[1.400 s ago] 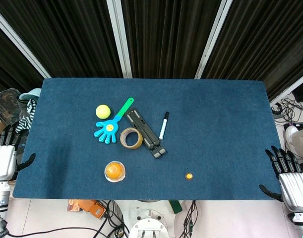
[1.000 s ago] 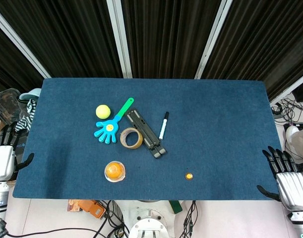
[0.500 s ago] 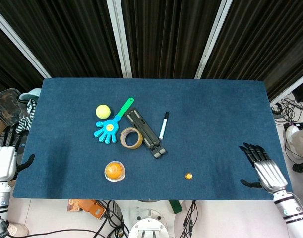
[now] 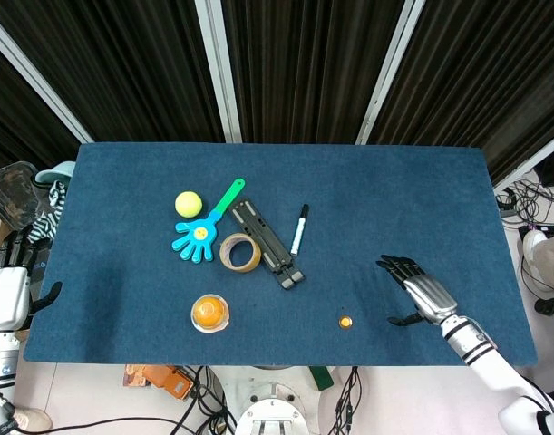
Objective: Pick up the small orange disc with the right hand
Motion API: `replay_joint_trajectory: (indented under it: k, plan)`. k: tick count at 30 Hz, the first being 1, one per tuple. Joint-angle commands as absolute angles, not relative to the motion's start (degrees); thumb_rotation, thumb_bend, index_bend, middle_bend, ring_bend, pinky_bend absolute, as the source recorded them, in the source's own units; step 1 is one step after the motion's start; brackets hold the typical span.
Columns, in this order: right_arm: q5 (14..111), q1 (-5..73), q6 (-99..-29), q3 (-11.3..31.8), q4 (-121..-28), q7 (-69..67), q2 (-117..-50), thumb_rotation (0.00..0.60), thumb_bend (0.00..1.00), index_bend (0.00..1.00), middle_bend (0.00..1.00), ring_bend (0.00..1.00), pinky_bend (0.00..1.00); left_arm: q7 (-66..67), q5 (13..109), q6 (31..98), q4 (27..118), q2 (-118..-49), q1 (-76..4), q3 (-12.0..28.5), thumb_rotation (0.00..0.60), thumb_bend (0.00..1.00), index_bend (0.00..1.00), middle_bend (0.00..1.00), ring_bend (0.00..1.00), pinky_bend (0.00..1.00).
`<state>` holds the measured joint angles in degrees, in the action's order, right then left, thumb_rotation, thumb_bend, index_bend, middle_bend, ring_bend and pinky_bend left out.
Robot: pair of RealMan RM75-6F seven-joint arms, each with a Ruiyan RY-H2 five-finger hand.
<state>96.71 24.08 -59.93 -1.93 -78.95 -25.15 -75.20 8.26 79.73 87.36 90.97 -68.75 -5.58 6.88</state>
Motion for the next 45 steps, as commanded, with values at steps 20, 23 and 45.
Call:
replay_joint_trajectory:
  k: [20,23,45]
  plan:
    - [97.45,31.24,-54.85,-4.96,-75.30,-28.98,-82.66,0.600,0.23,0.35,0.00,0.08,0.03,8.23,78.21,87.16,90.84,-68.98,-5.62,7.62,0.600,0.22,0.19,0.03,0.00,0.17]
    - [97.16,31.65,-54.48,-5.34,-75.23,-29.25,-82.85,0.600,0.23,0.36,0.01,0.08,0.03,8.36,78.36,87.22,90.83,-69.00,-5.63,7.55,0.600,0.21,0.19,0.03,0.00,0.17]
    - [96.93,34.79,-53.52,-6.99,-76.04,-30.14,-83.44,0.600,0.33,0.48,0.00,0.08,0.03,7.92,77.99,86.92,90.89,-68.92,-5.69,7.67,0.600,0.22,0.19,0.03,0.00,0.17]
